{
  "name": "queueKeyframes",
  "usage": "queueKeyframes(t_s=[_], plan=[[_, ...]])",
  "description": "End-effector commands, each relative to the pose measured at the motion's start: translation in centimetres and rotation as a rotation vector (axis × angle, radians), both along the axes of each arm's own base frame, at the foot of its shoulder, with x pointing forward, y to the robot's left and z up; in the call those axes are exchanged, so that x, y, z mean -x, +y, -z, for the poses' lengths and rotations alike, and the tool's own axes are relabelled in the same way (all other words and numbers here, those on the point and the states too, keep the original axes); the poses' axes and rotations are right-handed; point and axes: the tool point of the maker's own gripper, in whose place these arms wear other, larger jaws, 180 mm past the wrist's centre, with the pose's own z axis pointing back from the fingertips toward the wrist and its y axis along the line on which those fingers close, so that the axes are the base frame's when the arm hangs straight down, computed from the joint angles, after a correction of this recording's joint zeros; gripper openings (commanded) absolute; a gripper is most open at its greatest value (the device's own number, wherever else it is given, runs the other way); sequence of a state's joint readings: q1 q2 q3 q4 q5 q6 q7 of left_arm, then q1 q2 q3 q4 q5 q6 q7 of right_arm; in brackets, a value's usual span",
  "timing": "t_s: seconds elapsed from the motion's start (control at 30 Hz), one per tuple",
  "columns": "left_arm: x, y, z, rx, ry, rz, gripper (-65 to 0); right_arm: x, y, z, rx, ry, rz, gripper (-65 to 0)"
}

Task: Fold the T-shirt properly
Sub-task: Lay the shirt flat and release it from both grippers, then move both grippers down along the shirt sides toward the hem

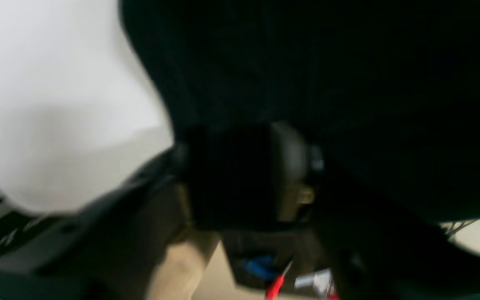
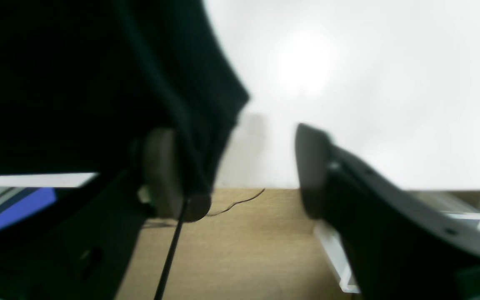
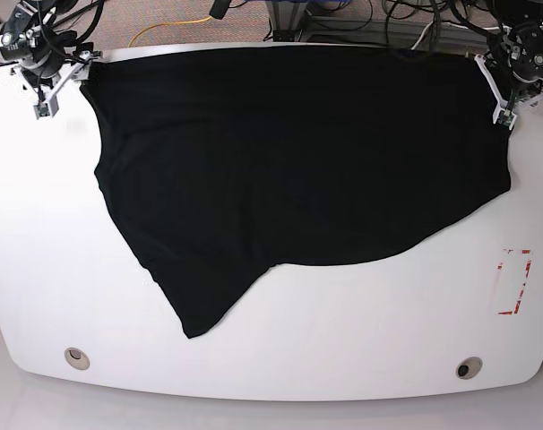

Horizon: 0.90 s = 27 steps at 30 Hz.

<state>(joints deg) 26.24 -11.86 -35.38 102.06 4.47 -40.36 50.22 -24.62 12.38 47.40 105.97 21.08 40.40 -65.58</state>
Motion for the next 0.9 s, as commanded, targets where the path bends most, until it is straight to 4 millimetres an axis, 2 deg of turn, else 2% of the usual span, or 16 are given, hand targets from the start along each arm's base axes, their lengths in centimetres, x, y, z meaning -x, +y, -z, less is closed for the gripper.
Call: queueKeyframes(t_s=[0.0, 0.1, 0.23, 0.3, 0.43, 0.57, 0.67, 0.77, 0.87], plan=[[-1.0, 0.6, -2.0, -0.062, -0.037, 0.021, -33.2, -1.4, -0.4, -2.1, 0.052, -0.064, -0.013, -22.8], [-2.4, 0.0, -3.9, -0.088, -0.097, 0.052, -31.5, -3.1, -0.3, -3.5, 0.072, -0.126, -0.020, -23.6], [-5.4, -1.5, -5.9, -0.098, -0.184, 0.109, -31.4, -5.0, -0.2, -4.4, 0.076, -0.171, -0.030, -23.5], [-5.9, -1.5, -6.4, -0.106, -0.200, 0.116, -31.4, -5.4, -0.3, -4.6, 0.081, -0.160, -0.024, -23.3], [-8.3, -1.4, -7.8, -0.113, -0.268, 0.108, -31.4, -5.8, -1.2, -5.4, 0.112, -0.137, -0.025, -23.3], [-9.0, -1.3, -8.3, -0.115, -0.289, 0.104, -31.5, -6.7, -1.3, -5.7, 0.107, -0.163, -0.021, -23.3], [-10.3, -1.2, -8.9, -0.111, -0.321, 0.097, -31.5, -9.7, -0.8, -6.7, 0.090, -0.228, -0.027, -23.3], [-10.8, -1.1, -9.0, -0.107, -0.330, 0.092, -31.7, -12.3, 0.4, -6.5, 0.047, -0.250, -0.061, -23.5], [-12.0, -1.1, -9.8, -0.107, -0.367, 0.088, -31.7, -15.8, 1.4, -6.6, -0.010, -0.293, -0.082, -23.5]])
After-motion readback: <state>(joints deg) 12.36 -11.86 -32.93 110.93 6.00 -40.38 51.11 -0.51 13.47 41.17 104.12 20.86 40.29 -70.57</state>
